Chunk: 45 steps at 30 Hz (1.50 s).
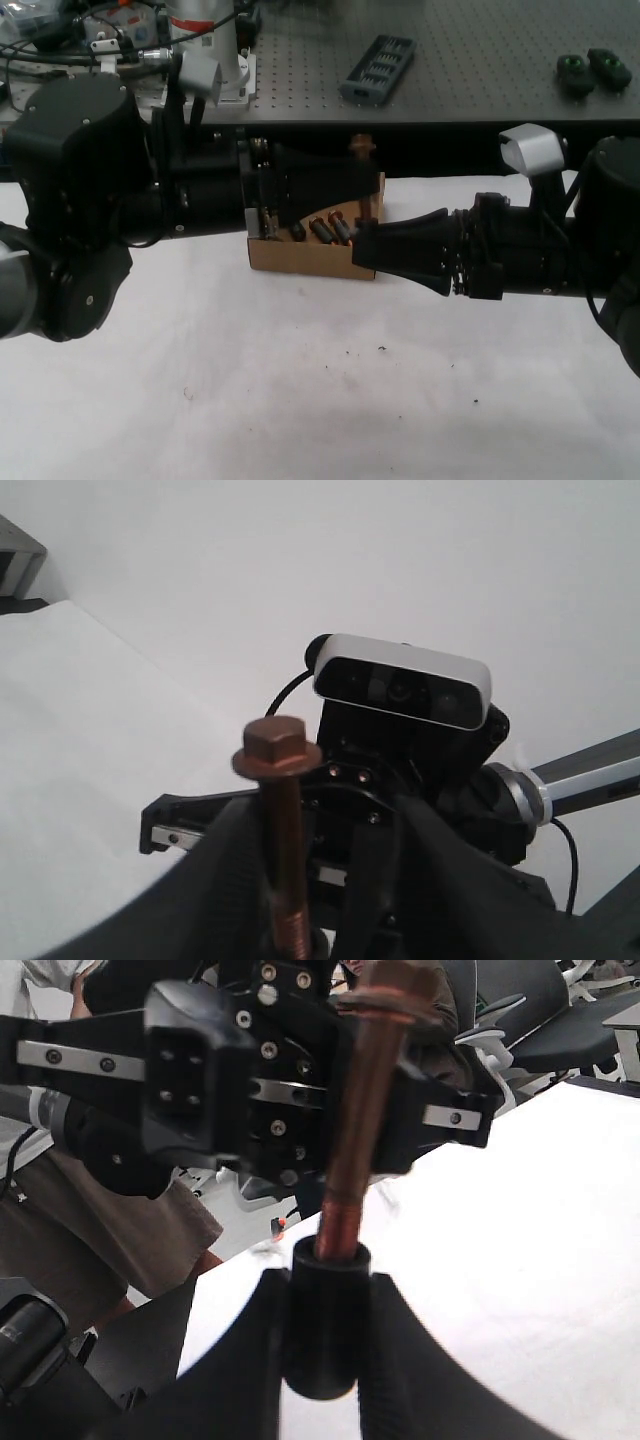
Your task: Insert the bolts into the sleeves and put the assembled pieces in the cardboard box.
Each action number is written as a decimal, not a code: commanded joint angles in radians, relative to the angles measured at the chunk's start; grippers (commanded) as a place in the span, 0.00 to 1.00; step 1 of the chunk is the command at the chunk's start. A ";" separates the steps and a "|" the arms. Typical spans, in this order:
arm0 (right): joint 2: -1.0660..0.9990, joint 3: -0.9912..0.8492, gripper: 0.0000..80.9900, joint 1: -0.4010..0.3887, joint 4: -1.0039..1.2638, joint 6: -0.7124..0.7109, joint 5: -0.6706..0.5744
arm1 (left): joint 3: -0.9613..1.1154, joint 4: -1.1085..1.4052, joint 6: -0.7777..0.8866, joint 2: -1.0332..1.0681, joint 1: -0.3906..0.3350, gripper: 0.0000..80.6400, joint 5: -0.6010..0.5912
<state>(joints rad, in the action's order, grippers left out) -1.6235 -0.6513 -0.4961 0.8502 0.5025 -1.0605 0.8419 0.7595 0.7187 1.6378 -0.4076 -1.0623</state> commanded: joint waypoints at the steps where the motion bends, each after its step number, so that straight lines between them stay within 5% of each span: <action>1: 0.000 -0.008 0.06 0.007 0.039 0.043 0.040 | 0.005 0.005 -0.004 -0.011 0.004 0.01 -0.009; 10: 0.000 -0.008 0.06 0.007 0.030 0.042 0.040 | 0.005 0.005 -0.007 -0.011 0.004 0.06 -0.025; 13: 0.000 -0.008 0.06 0.007 0.030 0.042 0.040 | 0.005 0.005 -0.007 -0.011 0.004 0.27 -0.025; 17: 0.000 -0.008 0.06 0.007 0.030 0.042 0.040 | 0.005 -0.005 0.041 -0.011 0.004 0.68 -0.016; 18: 0.000 -0.008 0.06 0.007 0.030 0.042 0.040 | 0.005 -0.008 0.047 -0.011 0.004 0.69 -0.016; 26: 0.000 -0.008 0.06 0.007 0.030 0.042 0.040 | 0.005 -0.010 0.038 -0.011 0.013 0.60 -0.016; 33: 0.000 -0.047 0.06 0.007 -0.047 0.012 0.141 | 0.005 -0.016 0.061 -0.019 0.128 0.57 -0.015; 39: -0.071 -0.276 0.06 0.007 -0.439 -0.185 0.189 | 0.005 -0.166 -0.017 -0.099 0.234 0.52 -0.002; 45: -0.249 -0.558 0.06 0.007 -0.635 -0.205 0.266 | 0.005 -0.598 -0.291 -0.254 0.308 0.47 0.106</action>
<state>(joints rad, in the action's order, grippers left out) -1.8911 -1.2190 -0.4961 0.2067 0.3137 -0.7927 0.8419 0.5068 0.6660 1.5193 -0.1529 -1.0504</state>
